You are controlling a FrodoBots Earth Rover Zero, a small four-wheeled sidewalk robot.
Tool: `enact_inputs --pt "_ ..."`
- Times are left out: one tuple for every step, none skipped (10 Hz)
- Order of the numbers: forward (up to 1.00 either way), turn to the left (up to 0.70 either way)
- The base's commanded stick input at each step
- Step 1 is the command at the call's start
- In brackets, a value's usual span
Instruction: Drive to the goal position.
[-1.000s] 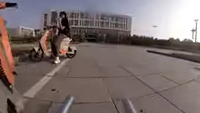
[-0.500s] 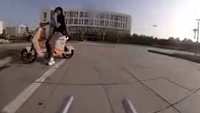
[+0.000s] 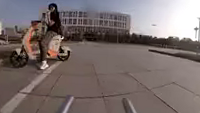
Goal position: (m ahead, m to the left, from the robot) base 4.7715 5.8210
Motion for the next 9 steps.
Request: enact_inputs --pt "0.7 -0.14" --pt "0.7 -0.14" --pt "0.7 -0.14" --pt "0.7 -0.14" --pt "0.7 -0.14" --pt "0.7 -0.14" --pt "0.7 -0.14" --pt "0.7 -0.14" --pt "0.7 -0.14"
